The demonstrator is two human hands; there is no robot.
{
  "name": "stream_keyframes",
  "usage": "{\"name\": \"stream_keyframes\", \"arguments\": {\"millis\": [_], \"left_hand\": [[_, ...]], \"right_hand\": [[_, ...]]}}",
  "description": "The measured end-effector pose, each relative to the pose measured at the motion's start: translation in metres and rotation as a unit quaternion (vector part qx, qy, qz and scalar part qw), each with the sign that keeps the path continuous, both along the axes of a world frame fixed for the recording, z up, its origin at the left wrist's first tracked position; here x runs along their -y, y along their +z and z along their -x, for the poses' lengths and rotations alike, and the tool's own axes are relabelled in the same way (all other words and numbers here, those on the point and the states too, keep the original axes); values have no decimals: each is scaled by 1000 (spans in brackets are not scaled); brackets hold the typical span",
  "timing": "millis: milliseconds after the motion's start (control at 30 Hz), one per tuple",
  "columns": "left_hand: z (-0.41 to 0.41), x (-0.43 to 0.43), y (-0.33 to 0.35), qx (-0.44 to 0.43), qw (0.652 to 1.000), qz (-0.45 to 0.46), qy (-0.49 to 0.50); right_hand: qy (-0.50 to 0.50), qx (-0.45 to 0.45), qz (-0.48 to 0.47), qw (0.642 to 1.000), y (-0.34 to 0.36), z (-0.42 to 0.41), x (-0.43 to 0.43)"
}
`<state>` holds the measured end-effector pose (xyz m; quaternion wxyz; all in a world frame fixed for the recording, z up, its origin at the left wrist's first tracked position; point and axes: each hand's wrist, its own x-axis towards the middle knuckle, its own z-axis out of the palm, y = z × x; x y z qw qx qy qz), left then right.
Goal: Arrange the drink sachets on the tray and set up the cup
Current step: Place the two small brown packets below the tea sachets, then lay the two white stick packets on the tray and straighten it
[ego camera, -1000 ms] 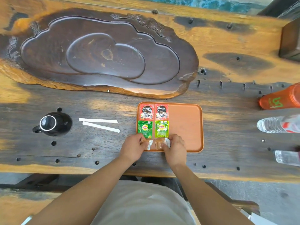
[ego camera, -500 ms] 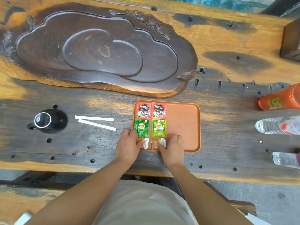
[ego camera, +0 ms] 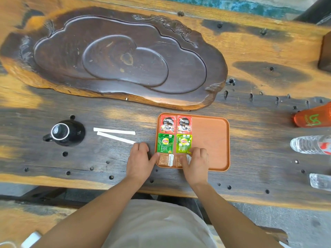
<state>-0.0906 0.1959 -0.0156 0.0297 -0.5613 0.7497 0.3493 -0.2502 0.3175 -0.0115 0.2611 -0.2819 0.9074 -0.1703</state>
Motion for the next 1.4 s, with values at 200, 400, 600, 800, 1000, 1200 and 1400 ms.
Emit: {"name": "stream_keyframes", "arguments": {"millis": [200,400,600,800,1000,1200,1400], "left_hand": [[-50,54,-7,27,994,65,82],[-68,95,-17,194,974,17,119],[-89,103,-20,159,983,19,88],[-118,102,-14,143,984,15,101],[-125,97,-9,118,975,-19,187],[-110,89,-4,81,965,-36,245],[-89,84,6,7,969,-52,242]], "right_hand": [[118,-46,32,991,3,-20,51],[220,-47,23,974,0,-52,125],[282,-23,-4,959,-11,-80,182],[301,-26,-35,953,-20,-104,202],[270,-35,-60,960,-21,-115,203],[227,36,-13,973,-13,-112,187],[68,147,68,984,8,-79,142]]}}
